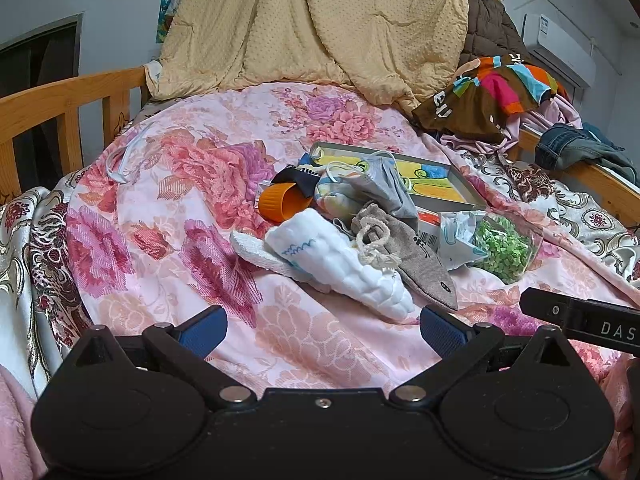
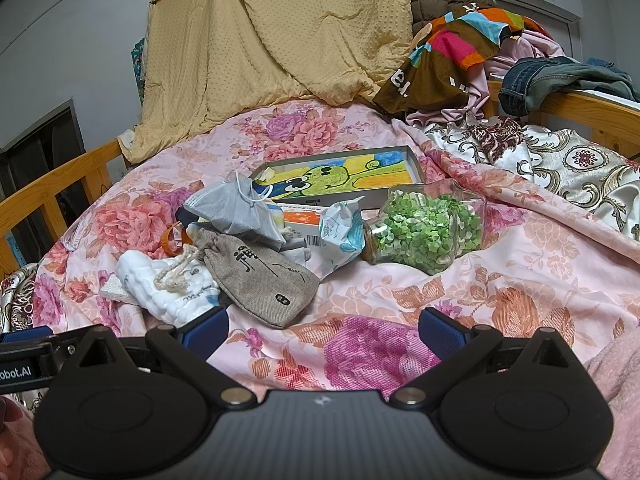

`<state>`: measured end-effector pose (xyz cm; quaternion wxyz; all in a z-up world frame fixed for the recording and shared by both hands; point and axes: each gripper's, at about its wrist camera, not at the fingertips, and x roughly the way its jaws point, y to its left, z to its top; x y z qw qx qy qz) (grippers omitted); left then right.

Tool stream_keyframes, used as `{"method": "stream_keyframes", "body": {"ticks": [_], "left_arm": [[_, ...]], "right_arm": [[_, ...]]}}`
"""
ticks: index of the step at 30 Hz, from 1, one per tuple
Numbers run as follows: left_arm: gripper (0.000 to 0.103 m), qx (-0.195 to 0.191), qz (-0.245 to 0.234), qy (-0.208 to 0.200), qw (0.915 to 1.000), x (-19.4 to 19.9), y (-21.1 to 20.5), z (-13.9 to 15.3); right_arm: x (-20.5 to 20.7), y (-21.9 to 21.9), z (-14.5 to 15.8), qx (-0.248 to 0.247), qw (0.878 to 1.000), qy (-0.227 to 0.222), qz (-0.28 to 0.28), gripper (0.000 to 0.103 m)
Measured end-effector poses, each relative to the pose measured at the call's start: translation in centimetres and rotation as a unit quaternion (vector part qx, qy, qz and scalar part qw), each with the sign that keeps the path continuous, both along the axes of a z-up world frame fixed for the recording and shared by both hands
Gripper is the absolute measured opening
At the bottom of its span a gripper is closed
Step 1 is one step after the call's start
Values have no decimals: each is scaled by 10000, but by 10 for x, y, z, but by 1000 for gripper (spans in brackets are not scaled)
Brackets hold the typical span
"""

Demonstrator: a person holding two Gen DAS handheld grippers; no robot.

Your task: Organize soft objects

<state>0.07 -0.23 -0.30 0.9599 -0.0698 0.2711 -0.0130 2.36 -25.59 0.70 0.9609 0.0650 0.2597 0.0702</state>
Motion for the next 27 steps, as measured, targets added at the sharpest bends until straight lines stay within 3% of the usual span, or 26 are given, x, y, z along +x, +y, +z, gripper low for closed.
{"method": "stream_keyframes", "body": {"ticks": [27], "left_arm": [[102, -16, 15, -19, 10000, 0, 0, -1]], "right_arm": [[1, -2, 0, 4, 10000, 7, 6, 103]]}}
